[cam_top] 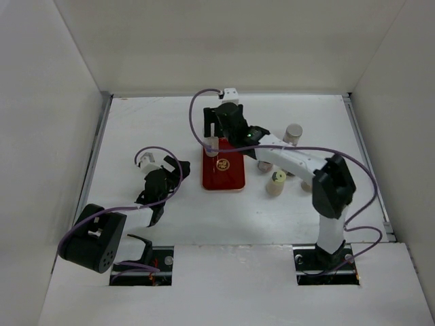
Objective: Organize the condiment bottles
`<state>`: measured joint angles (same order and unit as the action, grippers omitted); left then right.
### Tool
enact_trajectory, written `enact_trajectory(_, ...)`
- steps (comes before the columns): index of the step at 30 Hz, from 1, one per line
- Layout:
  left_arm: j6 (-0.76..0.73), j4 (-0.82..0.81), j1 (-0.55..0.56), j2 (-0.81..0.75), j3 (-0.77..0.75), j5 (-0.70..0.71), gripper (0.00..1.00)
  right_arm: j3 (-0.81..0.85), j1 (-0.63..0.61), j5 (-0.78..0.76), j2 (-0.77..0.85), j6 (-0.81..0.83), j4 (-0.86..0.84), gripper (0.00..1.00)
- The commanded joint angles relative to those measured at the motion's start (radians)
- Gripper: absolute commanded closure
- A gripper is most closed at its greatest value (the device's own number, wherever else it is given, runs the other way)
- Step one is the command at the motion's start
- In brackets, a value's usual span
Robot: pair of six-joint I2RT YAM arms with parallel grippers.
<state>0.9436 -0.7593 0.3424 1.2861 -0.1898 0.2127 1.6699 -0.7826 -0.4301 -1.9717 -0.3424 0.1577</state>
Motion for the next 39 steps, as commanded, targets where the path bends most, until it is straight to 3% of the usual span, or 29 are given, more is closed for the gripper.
enact_trajectory(1,0.004,-0.043,-0.003,-0.016,-0.007,-0.006,0.0,-0.129,-0.005,-0.024,0.253,0.005,-0.104,0.1)
enact_trajectory(8,0.004,-0.038,0.014,-0.01,-0.013,0.001,0.0,-0.586,0.102,-0.053,0.574,-0.017,-0.103,0.08)
enact_trajectory(11,0.004,-0.037,0.02,0.004,-0.017,0.008,0.0,-0.679,0.162,-0.039,0.632,-0.027,-0.049,0.05)
enact_trajectory(30,0.001,-0.052,0.033,-0.008,-0.013,0.013,0.0,-0.662,0.288,0.07,0.427,-0.02,-0.067,0.05)
enact_trajectory(36,0.001,-0.052,0.033,-0.005,-0.014,0.008,0.0,-0.635,0.282,0.044,0.431,-0.026,-0.069,0.38)
enact_trajectory(39,0.001,-0.052,0.033,0.007,-0.016,0.004,0.0,-0.605,0.257,-0.022,0.485,-0.012,-0.07,0.43)
